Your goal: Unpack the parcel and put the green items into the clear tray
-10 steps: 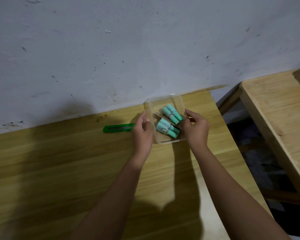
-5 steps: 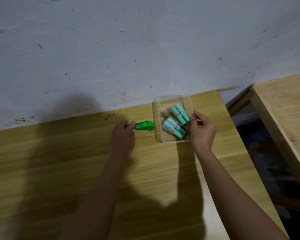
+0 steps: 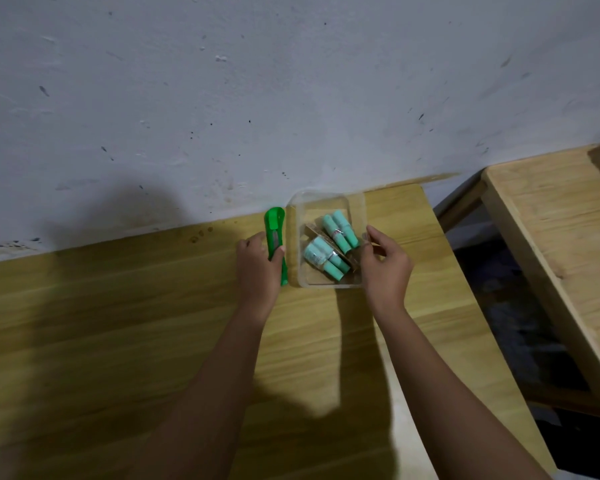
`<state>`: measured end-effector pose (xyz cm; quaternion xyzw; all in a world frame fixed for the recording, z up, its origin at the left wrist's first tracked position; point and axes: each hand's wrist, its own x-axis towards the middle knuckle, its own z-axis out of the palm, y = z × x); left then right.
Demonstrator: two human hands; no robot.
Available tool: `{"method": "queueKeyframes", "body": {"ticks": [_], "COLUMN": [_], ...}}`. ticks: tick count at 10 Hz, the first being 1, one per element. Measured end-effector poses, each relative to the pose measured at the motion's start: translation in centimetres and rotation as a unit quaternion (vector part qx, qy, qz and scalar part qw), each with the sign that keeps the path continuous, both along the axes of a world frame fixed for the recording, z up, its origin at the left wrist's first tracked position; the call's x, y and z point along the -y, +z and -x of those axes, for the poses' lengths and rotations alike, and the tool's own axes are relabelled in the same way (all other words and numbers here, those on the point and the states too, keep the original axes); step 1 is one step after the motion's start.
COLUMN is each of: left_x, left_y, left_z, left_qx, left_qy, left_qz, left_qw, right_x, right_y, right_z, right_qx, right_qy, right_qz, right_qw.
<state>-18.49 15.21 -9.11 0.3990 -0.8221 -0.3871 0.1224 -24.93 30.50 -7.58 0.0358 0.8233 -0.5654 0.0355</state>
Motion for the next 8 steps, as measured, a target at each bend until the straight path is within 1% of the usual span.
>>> {"method": "queueKeyframes", "body": {"ticks": [2,6,7,8], "left_x": [0.2,-0.1,0.4,1.2], "left_y": [-0.5,-1.1,-0.5,0.3], "left_z": [-0.3,-1.0,-1.0,-1.6], "left_qx": [-0.012,-0.04,-0.027,0.041], "left_qy": [0.015,0.031,-0.002,-0.058], "left_qz": [-0.042,-0.062,-0.049,-0.034], "left_qw": [0.999,0.997,0.998,0.997], "right_x": [0.0,-0.3,-0.5,-1.2], "right_y": [-0.2,0.1,1.0,1.8], "right_z": [-0.1,0.1,0.3,0.6], "right_qx": [0.003,-0.015,-0.015,-0.014], "right_qy": [0.025,0.069,0.11,0.138], "right_qz": [0.009,-0.019,-0.055,-0.133], "right_qw": [1.0,0.997,0.992,0.981]}}
